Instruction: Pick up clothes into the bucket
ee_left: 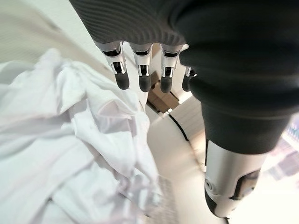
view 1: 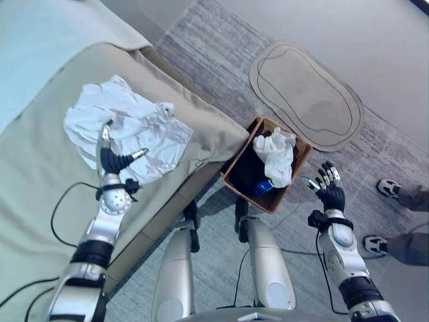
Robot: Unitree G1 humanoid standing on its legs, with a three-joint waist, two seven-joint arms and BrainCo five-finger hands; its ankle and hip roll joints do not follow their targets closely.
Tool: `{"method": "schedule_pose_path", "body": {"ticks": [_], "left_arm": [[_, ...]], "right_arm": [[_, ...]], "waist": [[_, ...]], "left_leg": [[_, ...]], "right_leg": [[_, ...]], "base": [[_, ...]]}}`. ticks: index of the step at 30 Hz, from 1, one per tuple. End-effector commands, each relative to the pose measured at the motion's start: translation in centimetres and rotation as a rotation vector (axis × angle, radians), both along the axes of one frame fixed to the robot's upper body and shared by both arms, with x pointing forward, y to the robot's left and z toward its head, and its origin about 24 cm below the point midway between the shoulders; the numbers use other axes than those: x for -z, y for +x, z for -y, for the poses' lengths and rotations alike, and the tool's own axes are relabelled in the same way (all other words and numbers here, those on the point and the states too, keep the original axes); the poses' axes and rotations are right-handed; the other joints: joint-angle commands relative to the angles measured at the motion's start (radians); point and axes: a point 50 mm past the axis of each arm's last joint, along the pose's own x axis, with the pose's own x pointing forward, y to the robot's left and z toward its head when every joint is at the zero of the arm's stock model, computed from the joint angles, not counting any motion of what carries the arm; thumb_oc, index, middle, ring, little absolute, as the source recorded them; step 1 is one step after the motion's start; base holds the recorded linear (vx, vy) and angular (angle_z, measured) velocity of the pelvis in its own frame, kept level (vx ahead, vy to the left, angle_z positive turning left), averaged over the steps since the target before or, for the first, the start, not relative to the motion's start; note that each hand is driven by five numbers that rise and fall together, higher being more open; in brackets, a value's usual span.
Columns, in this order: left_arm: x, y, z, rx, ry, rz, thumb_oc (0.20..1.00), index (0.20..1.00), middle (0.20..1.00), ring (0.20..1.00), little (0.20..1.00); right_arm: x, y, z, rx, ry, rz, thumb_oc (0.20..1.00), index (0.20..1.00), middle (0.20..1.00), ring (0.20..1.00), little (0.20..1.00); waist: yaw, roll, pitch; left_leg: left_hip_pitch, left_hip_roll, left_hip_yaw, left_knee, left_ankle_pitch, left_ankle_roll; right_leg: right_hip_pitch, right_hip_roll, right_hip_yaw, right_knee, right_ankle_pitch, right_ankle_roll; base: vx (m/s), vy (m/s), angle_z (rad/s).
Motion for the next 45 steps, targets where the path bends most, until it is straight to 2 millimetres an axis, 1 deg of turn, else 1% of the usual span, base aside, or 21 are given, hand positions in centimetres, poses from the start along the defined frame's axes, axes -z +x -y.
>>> {"method": "schedule_pose_path", "body": {"ticks": [1, 4, 8, 10, 12, 14, 17, 20, 21, 23, 24, 25, 27, 28, 29, 35, 36, 38, 39, 42, 45], "left_arm": [[-2.2, 0.0, -1.2, -0.081, 0.134, 0.073, 1.000, 1.000, 1.000, 1.000, 1.000], [-3.6, 0.4, -1.9, -0.147, 0.243, 0.091, 1.000, 1.000, 1.000, 1.000, 1.000], [-4.2, 0.6, -2.8, -0.216, 0.317, 0.075, 1.000, 1.000, 1.000, 1.000, 1.000], [-4.8, 0.5, -4.1, -0.290, 0.423, 0.053, 1.000, 1.000, 1.000, 1.000, 1.000], [-4.6, 0.4, -4.7, -0.323, 0.450, 0.026, 1.000, 1.000, 1.000, 1.000, 1.000], [-4.6, 0.4, -4.9, -0.329, 0.473, 0.018, 1.000, 1.000, 1.000, 1.000, 1.000], [-4.1, 0.2, -6.0, -0.386, 0.572, -0.061, 1.000, 1.000, 1.000, 1.000, 1.000], [-3.5, 0.3, -6.6, -0.401, 0.591, -0.119, 1.000, 1.000, 1.000, 1.000, 1.000], [-3.0, 0.4, -7.2, -0.402, 0.638, -0.213, 1.000, 1.000, 1.000, 1.000, 1.000], [-3.3, 0.5, -7.4, -0.400, 0.743, -0.251, 1.000, 1.000, 1.000, 1.000, 1.000], [-3.0, 0.5, -7.7, -0.404, 0.802, -0.303, 1.000, 1.000, 1.000, 1.000, 1.000], [-3.0, 0.5, -7.7, -0.403, 0.803, -0.302, 1.000, 1.000, 1.000, 1.000, 1.000], [-2.0, 0.7, -7.6, -0.367, 0.844, -0.398, 1.000, 1.000, 1.000, 1.000, 1.000], [-1.4, 1.2, -6.9, -0.314, 0.855, -0.450, 1.000, 1.000, 1.000, 1.000, 1.000], [-1.5, 1.2, -6.9, -0.315, 0.855, -0.449, 1.000, 1.000, 1.000, 1.000, 1.000], [-1.3, 1.7, -6.1, -0.243, 0.868, -0.483, 1.000, 1.000, 1.000, 1.000, 1.000], [-1.4, 1.8, -6.0, -0.232, 0.873, -0.487, 0.871, 0.871, 0.871, 0.871, 0.871], [-1.5, 1.8, -5.9, -0.227, 0.876, -0.485, 0.228, 0.228, 0.228, 0.228, 0.228], [-1.7, 1.9, -5.8, -0.220, 0.876, -0.477, 0.200, 0.200, 0.200, 0.200, 0.200], [-1.6, 1.8, -5.9, -0.219, 0.877, -0.475, 0.200, 0.200, 0.200, 0.200, 0.200], [-0.6, 1.4, -5.9, -0.201, 0.850, -0.488, 0.200, 0.200, 0.200, 0.200, 0.200]], "right_arm": [[-1.5, -0.6, 0.7, 0.013, -0.039, 0.081, 1.000, 1.000, 1.000, 1.000, 1.000], [-2.0, -0.4, 0.7, 0.004, -0.045, 0.108, 1.000, 1.000, 1.000, 1.000, 1.000], [-2.6, -0.3, 0.6, -0.018, -0.061, 0.130, 1.000, 1.000, 1.000, 1.000, 1.000], [-3.5, -0.4, 0.3, -0.049, -0.078, 0.172, 1.000, 1.000, 1.000, 1.000, 1.000], [-3.9, -0.4, 0.2, -0.062, -0.083, 0.189, 1.000, 1.000, 1.000, 1.000, 1.000], [-4.1, -0.5, 0.2, -0.069, -0.079, 0.205, 1.000, 1.000, 1.000, 1.000, 1.000], [-4.5, -0.5, 0.3, -0.076, -0.032, 0.239, 1.000, 1.000, 1.000, 1.000, 1.000], [-4.5, -0.6, 0.5, -0.080, -0.018, 0.242, 1.000, 1.000, 1.000, 1.000, 1.000], [-4.5, -0.6, 0.7, -0.083, -0.024, 0.237, 1.000, 1.000, 1.000, 1.000, 1.000], [-4.4, -0.7, 0.8, -0.088, -0.030, 0.231, 1.000, 1.000, 1.000, 1.000, 1.000], [-4.5, -0.6, 0.8, -0.095, -0.034, 0.232, 1.000, 1.000, 1.000, 1.000, 1.000], [-4.5, -0.7, 0.8, -0.093, -0.034, 0.232, 1.000, 1.000, 1.000, 1.000, 1.000], [-4.6, -0.6, 0.9, -0.100, -0.032, 0.233, 1.000, 1.000, 1.000, 1.000, 1.000], [-4.5, -0.6, 1.0, -0.105, -0.031, 0.226, 1.000, 1.000, 1.000, 1.000, 1.000], [-4.6, -0.6, 1.0, -0.104, -0.031, 0.228, 1.000, 1.000, 1.000, 1.000, 1.000], [-4.3, -0.7, 1.2, -0.112, -0.013, 0.220, 1.000, 1.000, 1.000, 1.000, 1.000], [-4.2, -0.8, 1.3, -0.110, -0.007, 0.215, 1.000, 1.000, 1.000, 1.000, 1.000], [-4.0, -0.9, 1.3, -0.110, -0.003, 0.211, 1.000, 1.000, 1.000, 1.000, 1.000], [-3.9, -0.9, 1.4, -0.108, 0.001, 0.204, 1.000, 1.000, 1.000, 1.000, 1.000], [-3.7, -0.8, 1.3, -0.110, 0.004, 0.196, 1.000, 1.000, 1.000, 1.000, 1.000], [-3.6, -0.8, 0.9, -0.125, 0.006, 0.192, 1.000, 1.000, 1.000, 1.000, 1.000]], "waist": [[-0.014, -0.011, -0.034], [-0.020, -0.011, -0.018], [-0.026, -0.011, -0.013], [-0.034, -0.014, -0.008], [-0.036, -0.015, -0.007], [-0.037, -0.015, -0.010], [-0.046, -0.015, -0.010], [-0.049, -0.013, -0.018], [-0.056, -0.013, -0.025], [-0.061, -0.013, -0.032], [-0.064, -0.013, -0.035], [-0.062, -0.014, -0.036], [-0.066, -0.012, -0.040], [-0.067, -0.008, -0.048], [-0.068, -0.010, -0.045], [-0.072, -0.006, -0.061], [-0.073, -0.004, -0.067], [-0.072, -0.002, -0.070], [-0.071, -0.001, -0.074], [-0.070, 0.000, -0.079], [-0.062, 0.001, -0.084]], "left_leg": [[-0.049, 0.067, -0.070, 0.058, -0.015, -0.037], [-0.101, 0.069, -0.074, 0.099, -0.026, -0.036], [-0.136, 0.075, -0.076, 0.120, -0.032, -0.038], [-0.169, 0.079, -0.079, 0.140, -0.035, -0.041], [-0.193, 0.083, -0.078, 0.159, -0.037, -0.041], [-0.205, 0.086, -0.077, 0.171, -0.042, -0.040], [-0.235, 0.091, -0.077, 0.204, -0.055, -0.036], [-0.248, 0.092, -0.078, 0.208, -0.057, -0.035], [-0.257, 0.092, -0.076, 0.209, -0.057, -0.036], [-0.261, 0.094, -0.076, 0.208, -0.058, -0.036], [-0.264, 0.095, -0.075, 0.209, -0.059, -0.036], [-0.265, 0.095, -0.074, 0.209, -0.059, -0.036], [-0.274, 0.096, -0.075, 0.215, -0.061, -0.035], [-0.268, 0.099, -0.078, 0.226, -0.092, -0.040], [-0.282, 0.096, -0.075, 0.222, -0.063, -0.034], [-0.292, 0.096, -0.074, 0.219, -0.062, -0.034], [-0.292, 0.094, -0.075, 0.215, -0.061, -0.034], [-0.291, 0.093, -0.075, 0.211, -0.060, -0.035], [-0.291, 0.093, -0.076, 0.209, -0.058, -0.036], [-0.286, 0.093, -0.077, 0.203, -0.056, -0.036], [-0.260, 0.091, -0.076, 0.188, -0.052, -0.034]], "right_leg": [[0.023, -0.105, 0.033, -0.164, 0.187, 0.101], [-0.024, -0.101, 0.036, -0.121, 0.170, 0.096], [-0.058, -0.099, 0.040, -0.097, 0.162, 0.095], [-0.090, -0.095, 0.040, -0.079, 0.161, 0.095], [-0.114, -0.094, 0.043, -0.062, 0.157, 0.094], [-0.128, -0.093, 0.046, -0.052, 0.155, 0.094], [-0.162, -0.085, 0.053, -0.028, 0.149, 0.092], [-0.179, -0.084, 0.056, -0.022, 0.148, 0.092], [-0.190, -0.082, 0.058, -0.022, 0.151, 0.093], [-0.194, -0.080, 0.059, -0.025, 0.152, 0.093], [-0.198, -0.078, 0.059, -0.027, 0.153, 0.093], [-0.199, -0.078, 0.060, -0.026, 0.153, 0.093], [-0.206, -0.076, 0.063, -0.024, 0.154, 0.094], [-0.205, -0.073, 0.067, -0.008, 0.127, 0.101], [-0.216, -0.076, 0.065, -0.017, 0.154, 0.094], [-0.232, -0.074, 0.070, -0.015, 0.157, 0.092], [-0.233, -0.073, 0.070, -0.016, 0.157, 0.092], [-0.233, -0.073, 0.070, -0.017, 0.156, 0.092], [-0.233, -0.073, 0.069, -0.016, 0.156, 0.091], [-0.228, -0.074, 0.068, -0.019, 0.157, 0.092], [-0.204, -0.074, 0.062, -0.023, 0.156, 0.092]], "base": [[-0.01, -0.007, 0.04], [0.00, 0.004, 0.03], [0.00, 0.002, 0.03], [0.00, 0.000, 0.00], [0.00, 0.005, -0.02], [0.01, 0.023, -0.06], [0.01, 0.022, -0.07], [0.01, 0.012, -0.06], [0.00, 0.000, 0.00], [0.00, 0.000, 0.00], [0.01, 0.019, -0.05], [0.00, 0.012, -0.07], [0.03, 0.012, -0.09], [0.00, 0.014, -0.08], [-0.01, 0.012, -0.07], [-0.02, 0.003, -0.01], [0.00, 0.000, 0.00], [0.00, 0.000, 0.00], [0.00, 0.000, 0.00], [0.00, 0.000, 0.00], [0.00, 0.000, 0.00]]}}
